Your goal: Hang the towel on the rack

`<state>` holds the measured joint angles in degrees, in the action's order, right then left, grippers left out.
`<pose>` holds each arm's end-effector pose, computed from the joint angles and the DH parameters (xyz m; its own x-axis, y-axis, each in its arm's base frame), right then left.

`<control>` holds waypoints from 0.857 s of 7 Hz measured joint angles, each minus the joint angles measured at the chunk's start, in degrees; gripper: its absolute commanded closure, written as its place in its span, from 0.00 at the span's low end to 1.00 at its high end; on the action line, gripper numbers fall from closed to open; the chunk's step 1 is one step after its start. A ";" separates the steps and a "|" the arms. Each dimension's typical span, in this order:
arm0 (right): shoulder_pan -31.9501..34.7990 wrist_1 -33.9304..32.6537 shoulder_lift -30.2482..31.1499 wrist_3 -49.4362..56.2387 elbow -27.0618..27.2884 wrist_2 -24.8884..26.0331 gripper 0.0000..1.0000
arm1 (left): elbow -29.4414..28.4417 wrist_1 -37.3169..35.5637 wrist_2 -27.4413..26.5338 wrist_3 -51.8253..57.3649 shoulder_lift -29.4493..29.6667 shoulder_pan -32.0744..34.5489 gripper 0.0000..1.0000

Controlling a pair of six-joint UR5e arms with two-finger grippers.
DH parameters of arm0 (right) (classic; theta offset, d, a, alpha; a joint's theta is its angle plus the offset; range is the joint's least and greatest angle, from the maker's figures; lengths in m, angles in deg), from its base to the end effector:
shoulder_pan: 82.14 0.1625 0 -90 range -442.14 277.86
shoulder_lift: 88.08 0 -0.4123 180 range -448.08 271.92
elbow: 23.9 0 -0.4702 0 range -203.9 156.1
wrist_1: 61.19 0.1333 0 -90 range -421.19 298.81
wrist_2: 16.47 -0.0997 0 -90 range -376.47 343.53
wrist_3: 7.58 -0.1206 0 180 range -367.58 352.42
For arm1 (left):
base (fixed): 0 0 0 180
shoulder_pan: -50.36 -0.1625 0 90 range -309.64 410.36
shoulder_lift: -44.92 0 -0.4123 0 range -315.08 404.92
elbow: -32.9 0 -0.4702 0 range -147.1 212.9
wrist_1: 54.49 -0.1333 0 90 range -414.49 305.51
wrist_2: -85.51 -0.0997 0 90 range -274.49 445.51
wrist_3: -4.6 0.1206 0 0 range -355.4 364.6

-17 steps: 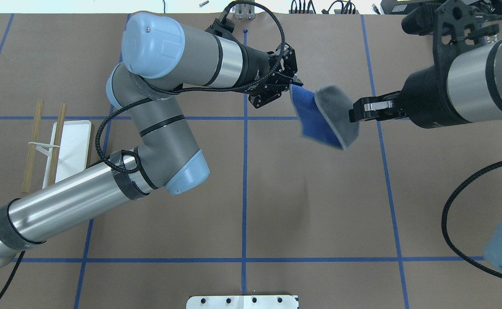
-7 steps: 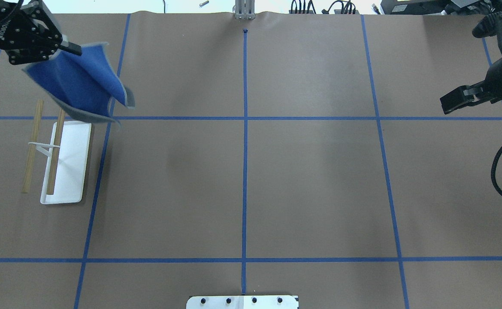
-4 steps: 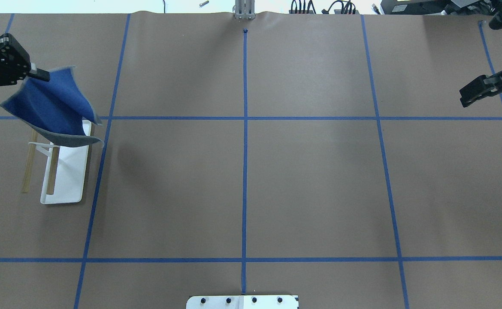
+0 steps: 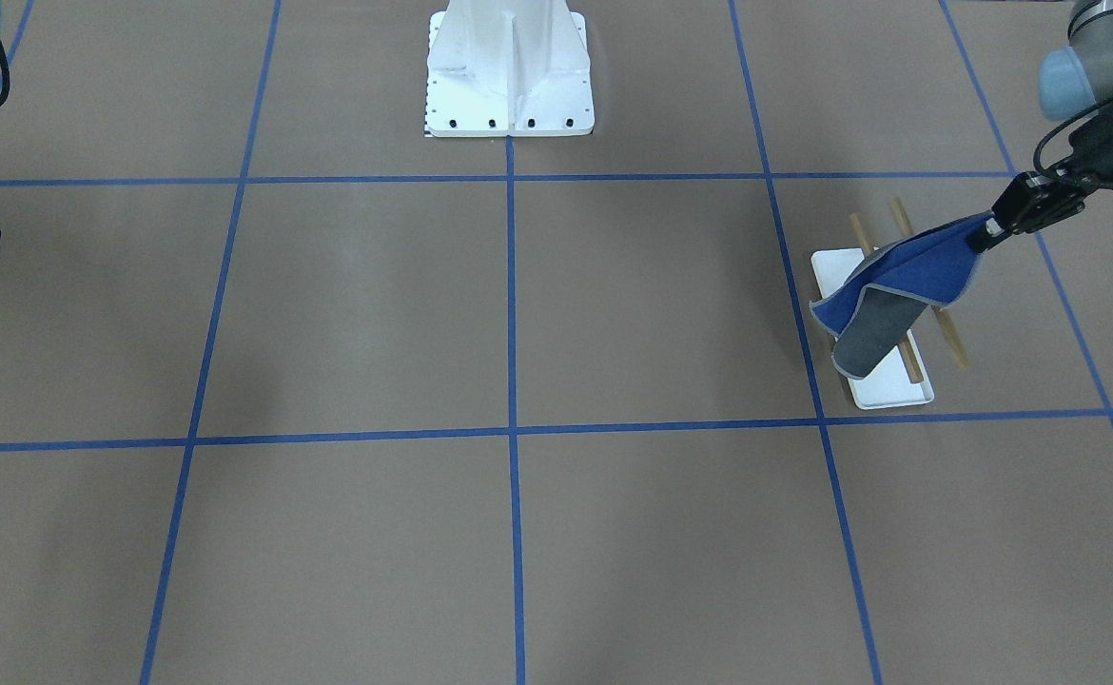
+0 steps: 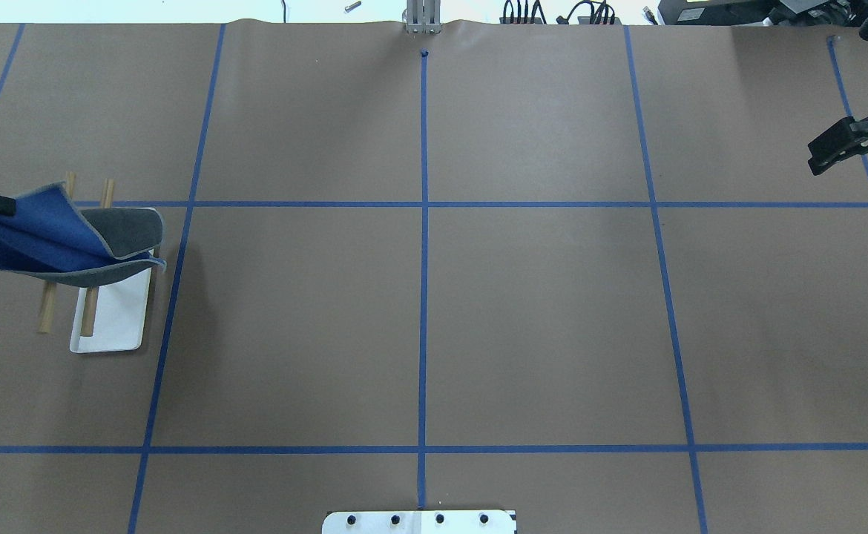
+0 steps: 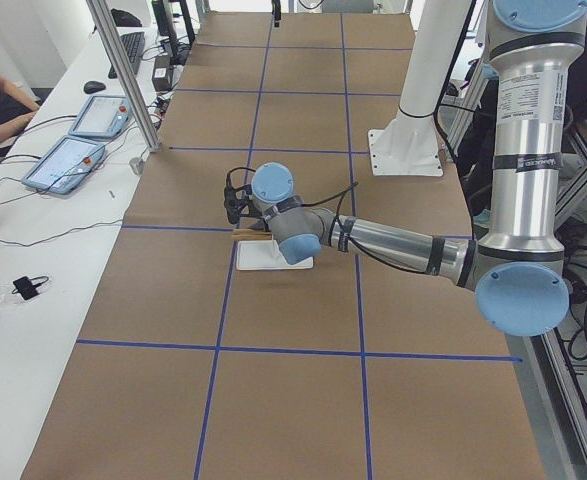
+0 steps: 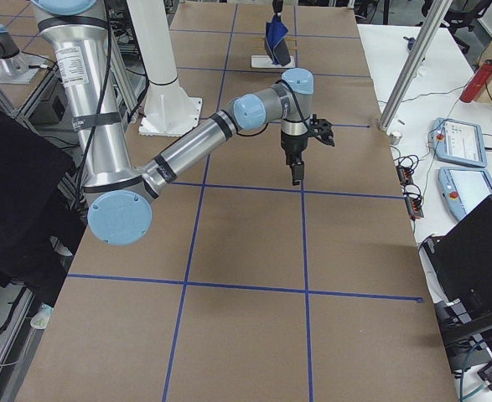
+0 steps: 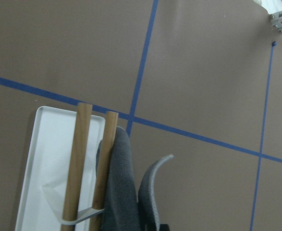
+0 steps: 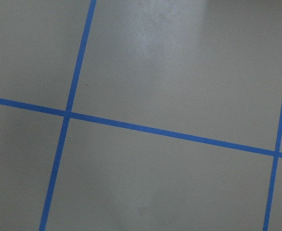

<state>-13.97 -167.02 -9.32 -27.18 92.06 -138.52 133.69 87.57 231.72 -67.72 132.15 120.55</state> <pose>-0.1532 -0.5688 0.3415 0.7896 -0.1760 0.5878 0.0864 0.9803 0.1775 0.1565 -0.5320 0.4558 0.2458 -0.1841 -0.9517 0.2146 0.9678 -0.1317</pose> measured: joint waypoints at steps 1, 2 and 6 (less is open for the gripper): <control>0.14 0.06 -0.01 0.04 -0.08 -0.08 0.00 | -1.22 1.46 -0.08 1.65 -1.34 0.07 1.00; 0.17 0.09 -0.01 0.01 -0.10 -0.12 0.00 | -3.03 2.67 -0.32 4.00 -2.23 0.13 1.00; 0.35 0.10 -0.04 -0.13 -0.24 -0.97 0.00 | -8.66 3.48 -3.00 9.98 -2.10 0.01 0.03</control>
<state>-13.62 -166.92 -9.36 -27.32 91.82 -139.50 125.02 91.04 228.72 -57.73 130.05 120.57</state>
